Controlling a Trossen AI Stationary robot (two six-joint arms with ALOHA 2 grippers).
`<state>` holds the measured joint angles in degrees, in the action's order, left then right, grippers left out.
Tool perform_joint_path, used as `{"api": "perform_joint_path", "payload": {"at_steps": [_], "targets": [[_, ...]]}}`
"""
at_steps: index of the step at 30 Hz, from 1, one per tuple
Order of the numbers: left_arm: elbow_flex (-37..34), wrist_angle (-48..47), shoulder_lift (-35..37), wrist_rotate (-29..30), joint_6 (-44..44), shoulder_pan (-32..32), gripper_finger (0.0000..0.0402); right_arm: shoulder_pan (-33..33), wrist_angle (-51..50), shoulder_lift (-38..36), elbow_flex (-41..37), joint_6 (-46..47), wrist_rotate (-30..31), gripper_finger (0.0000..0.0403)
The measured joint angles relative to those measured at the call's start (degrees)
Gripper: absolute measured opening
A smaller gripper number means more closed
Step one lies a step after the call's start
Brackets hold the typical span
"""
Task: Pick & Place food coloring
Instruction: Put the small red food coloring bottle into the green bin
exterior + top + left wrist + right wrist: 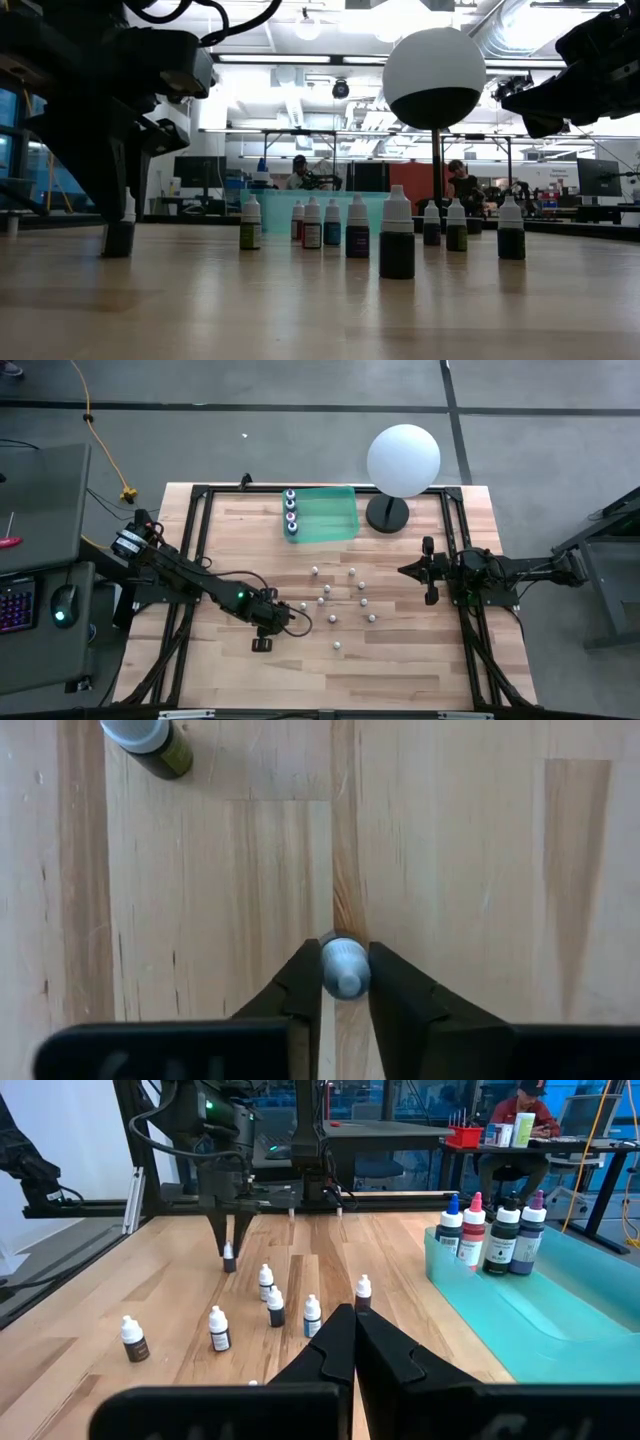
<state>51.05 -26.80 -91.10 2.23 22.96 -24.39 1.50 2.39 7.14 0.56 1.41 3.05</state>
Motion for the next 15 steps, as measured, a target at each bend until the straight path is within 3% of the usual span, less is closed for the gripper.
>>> {"api": "perform_joint_path", "payload": {"at_steps": [7, 15], "targets": [[0.00, 0.08, 0.02, 0.24, 1.12, -0.02, 0.0051, 0.01, 0.00, 0.00, 0.00, 0.02, 0.00, 0.0000], [2.74, -0.87, -0.07, 4.34, 1.56, 0.96, 0.0054, 0.01, -0.01, 0.00, 0.01, 0.02, -0.02, 0.0000]]}}
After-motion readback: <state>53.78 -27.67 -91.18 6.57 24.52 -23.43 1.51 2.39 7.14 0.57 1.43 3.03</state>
